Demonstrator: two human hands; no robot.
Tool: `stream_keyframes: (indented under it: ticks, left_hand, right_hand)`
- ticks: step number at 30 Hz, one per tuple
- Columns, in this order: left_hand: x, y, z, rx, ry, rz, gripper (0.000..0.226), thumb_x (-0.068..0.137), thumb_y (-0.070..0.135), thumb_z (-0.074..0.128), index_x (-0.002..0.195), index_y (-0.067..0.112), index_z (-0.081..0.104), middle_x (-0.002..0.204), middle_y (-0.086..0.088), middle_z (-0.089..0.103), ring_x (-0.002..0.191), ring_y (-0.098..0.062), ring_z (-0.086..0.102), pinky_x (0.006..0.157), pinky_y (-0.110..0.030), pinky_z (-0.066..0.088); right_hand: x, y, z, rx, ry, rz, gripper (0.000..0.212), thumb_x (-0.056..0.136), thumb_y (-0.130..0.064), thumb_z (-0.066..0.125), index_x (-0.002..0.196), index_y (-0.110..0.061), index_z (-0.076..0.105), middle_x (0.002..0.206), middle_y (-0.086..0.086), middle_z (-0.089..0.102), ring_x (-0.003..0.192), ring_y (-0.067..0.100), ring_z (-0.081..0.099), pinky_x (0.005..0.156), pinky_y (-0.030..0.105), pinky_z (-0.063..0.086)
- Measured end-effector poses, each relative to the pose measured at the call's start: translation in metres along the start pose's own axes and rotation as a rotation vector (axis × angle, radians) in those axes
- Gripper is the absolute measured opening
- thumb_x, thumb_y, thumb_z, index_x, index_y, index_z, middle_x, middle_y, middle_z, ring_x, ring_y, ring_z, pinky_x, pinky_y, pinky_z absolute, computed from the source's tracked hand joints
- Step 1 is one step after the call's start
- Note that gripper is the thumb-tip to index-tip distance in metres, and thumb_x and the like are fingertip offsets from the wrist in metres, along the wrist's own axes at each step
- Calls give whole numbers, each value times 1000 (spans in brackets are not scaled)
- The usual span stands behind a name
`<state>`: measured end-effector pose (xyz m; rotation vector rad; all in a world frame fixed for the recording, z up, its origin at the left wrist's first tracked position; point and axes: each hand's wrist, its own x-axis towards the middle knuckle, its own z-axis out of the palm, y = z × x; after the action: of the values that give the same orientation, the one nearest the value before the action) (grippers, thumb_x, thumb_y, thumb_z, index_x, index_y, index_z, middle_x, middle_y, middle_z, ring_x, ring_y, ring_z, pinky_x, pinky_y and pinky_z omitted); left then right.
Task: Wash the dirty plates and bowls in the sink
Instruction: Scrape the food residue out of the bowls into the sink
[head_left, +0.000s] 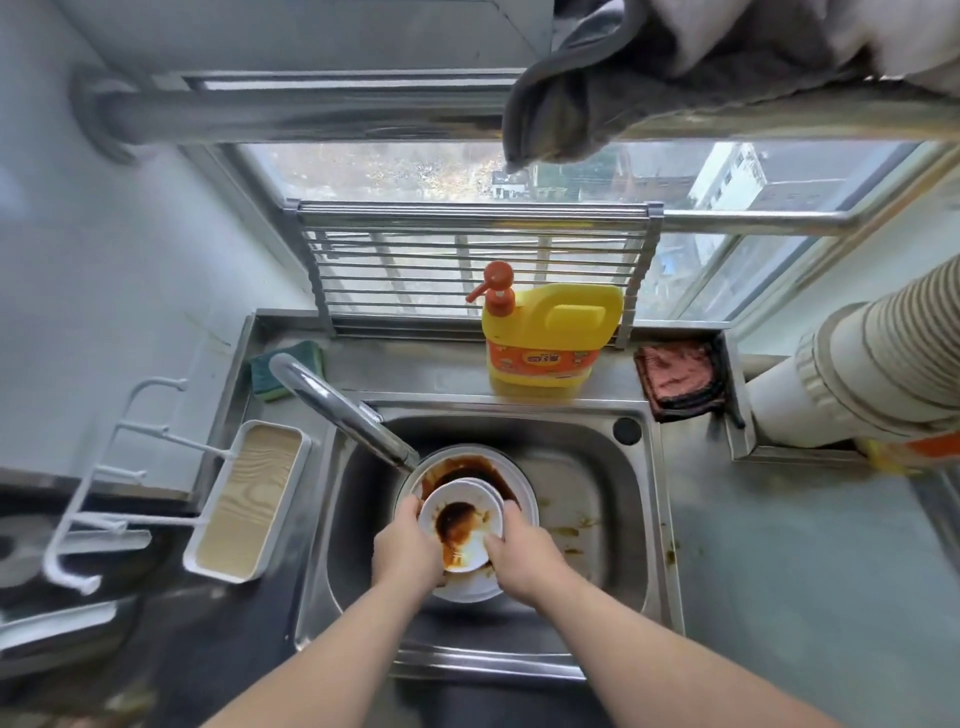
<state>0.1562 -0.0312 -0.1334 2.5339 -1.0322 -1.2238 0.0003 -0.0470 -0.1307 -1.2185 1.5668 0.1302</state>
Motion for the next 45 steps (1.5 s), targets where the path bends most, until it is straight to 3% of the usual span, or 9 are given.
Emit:
stream_keyframes:
  ticks: [4, 11, 15, 21, 27, 30, 32, 36, 45]
  left_hand:
    - [-17, 4, -3, -184, -81, 36, 37, 99, 23, 50, 129, 46, 49, 109, -2, 64, 91, -29, 68, 54, -34, 63]
    - [-47, 38, -16, -796, -297, -39, 30, 102, 25, 59, 126, 42, 57, 111, -9, 77, 102, -32, 74, 77, -40, 60]
    - [-74, 90, -20, -1140, -401, -61, 30, 109, 35, 50, 138, 40, 53, 118, -11, 77, 103, -32, 74, 79, -42, 61]
    - [-96, 158, -48, -1214, -205, 58, 29, 113, 37, 37, 140, 45, 44, 125, -9, 63, 108, -29, 66, 81, -42, 59]
    - [-79, 190, -88, -1238, -17, 106, 31, 112, 47, 37, 143, 41, 38, 131, -12, 54, 110, -33, 62, 84, -47, 62]
    - [-66, 198, -94, -1172, 36, 127, 33, 110, 52, 39, 143, 46, 39, 134, -11, 56, 108, -30, 64, 77, -43, 63]
    - [-59, 199, -96, -1131, 34, 120, 38, 109, 57, 40, 146, 49, 38, 137, -12, 55, 109, -30, 65, 70, -38, 62]
    - [-55, 200, -99, -1119, 7, 125, 34, 109, 56, 38, 142, 46, 42, 134, -11, 57, 111, -31, 64, 65, -36, 61]
    - [-54, 198, -101, -1147, 1, 127, 34, 112, 52, 34, 143, 41, 41, 128, -8, 59, 106, -27, 63, 66, -35, 54]
  right_hand:
    - [-8, -2, -7, 27, 46, 6, 59, 107, -21, 39, 160, -41, 22, 124, 7, 65, 94, 22, 68, 78, 36, 60]
    - [-37, -16, -67, 304, 132, -108, 42, 78, -51, 45, 112, -51, 70, 99, -9, 76, 94, 23, 69, 86, 48, 61]
    - [-74, -46, -129, 258, 255, -210, 55, 77, -58, 48, 129, -50, 66, 96, -17, 71, 93, 17, 63, 87, 42, 55]
    - [-106, -131, -204, -66, 732, -580, 36, 103, -30, 52, 137, -27, 64, 106, -2, 65, 94, 17, 60, 84, 37, 48]
    - [-57, -192, -224, -367, 401, -370, 53, 102, -62, 28, 141, -41, 56, 149, 7, 58, 134, 35, 52, 112, 56, 42]
    - [-24, -189, -222, -355, 328, -208, 96, 81, -91, 2, 122, -38, 70, 148, 4, 59, 137, 36, 50, 117, 68, 30]
    - [-13, -185, -219, -352, 321, -182, 94, 86, -86, 0, 130, -38, 68, 152, 2, 56, 142, 34, 46, 120, 71, 20]
    - [-22, -182, -214, -499, 373, -242, 48, 113, -45, 24, 161, -46, 27, 164, -1, 42, 147, 35, 42, 118, 71, 26]
    - [-19, -185, -212, -488, 470, -195, 60, 110, -56, 12, 137, -29, 58, 140, 6, 62, 127, 35, 55, 108, 64, 31]
